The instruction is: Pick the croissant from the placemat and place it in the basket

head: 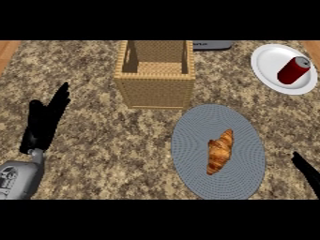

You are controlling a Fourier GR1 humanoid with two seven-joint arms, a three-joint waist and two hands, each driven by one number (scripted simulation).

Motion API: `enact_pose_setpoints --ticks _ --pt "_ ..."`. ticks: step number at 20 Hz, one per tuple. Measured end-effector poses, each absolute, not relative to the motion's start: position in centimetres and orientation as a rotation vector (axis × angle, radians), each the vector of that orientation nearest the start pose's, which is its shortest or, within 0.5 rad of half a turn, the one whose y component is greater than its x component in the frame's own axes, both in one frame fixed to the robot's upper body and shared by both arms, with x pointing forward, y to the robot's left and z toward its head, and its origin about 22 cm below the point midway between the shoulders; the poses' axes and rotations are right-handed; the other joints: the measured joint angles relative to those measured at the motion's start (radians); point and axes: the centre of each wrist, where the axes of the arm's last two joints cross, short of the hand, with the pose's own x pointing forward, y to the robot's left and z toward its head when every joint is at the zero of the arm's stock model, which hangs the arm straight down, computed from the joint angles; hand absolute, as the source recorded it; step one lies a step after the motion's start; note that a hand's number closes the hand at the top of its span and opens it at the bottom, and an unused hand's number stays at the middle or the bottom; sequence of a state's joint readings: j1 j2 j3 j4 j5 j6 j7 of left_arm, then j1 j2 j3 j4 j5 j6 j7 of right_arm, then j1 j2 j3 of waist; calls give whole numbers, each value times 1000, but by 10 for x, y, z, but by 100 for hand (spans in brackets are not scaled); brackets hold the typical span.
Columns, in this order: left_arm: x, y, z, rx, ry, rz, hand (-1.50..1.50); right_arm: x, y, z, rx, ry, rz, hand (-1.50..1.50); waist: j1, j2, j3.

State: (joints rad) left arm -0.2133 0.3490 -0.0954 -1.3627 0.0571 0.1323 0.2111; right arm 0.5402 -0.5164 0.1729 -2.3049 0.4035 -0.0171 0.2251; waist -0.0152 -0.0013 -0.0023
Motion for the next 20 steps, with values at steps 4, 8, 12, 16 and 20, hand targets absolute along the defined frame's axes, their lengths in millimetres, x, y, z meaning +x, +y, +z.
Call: enact_pose_setpoints --ticks 4,8,12,16,20 --pt "290 279 26 263 -1349 -198 0 116 -268 107 -584 -1451 660 -150 8 0 1" --pt "291 278 27 270 -1355 -203 0 119 -263 101 -637 -1455 617 -150 9 0 2" --pt "290 276 20 269 -1356 -205 0 129 -260 91 -673 -1452 588 -150 11 1 2" --pt "293 275 24 271 -1356 -209 0 139 -258 74 -675 -1445 574 -150 12 1 3" --pt "296 273 27 269 -1353 -213 0 151 -249 58 -650 -1445 576 -150 13 1 2"
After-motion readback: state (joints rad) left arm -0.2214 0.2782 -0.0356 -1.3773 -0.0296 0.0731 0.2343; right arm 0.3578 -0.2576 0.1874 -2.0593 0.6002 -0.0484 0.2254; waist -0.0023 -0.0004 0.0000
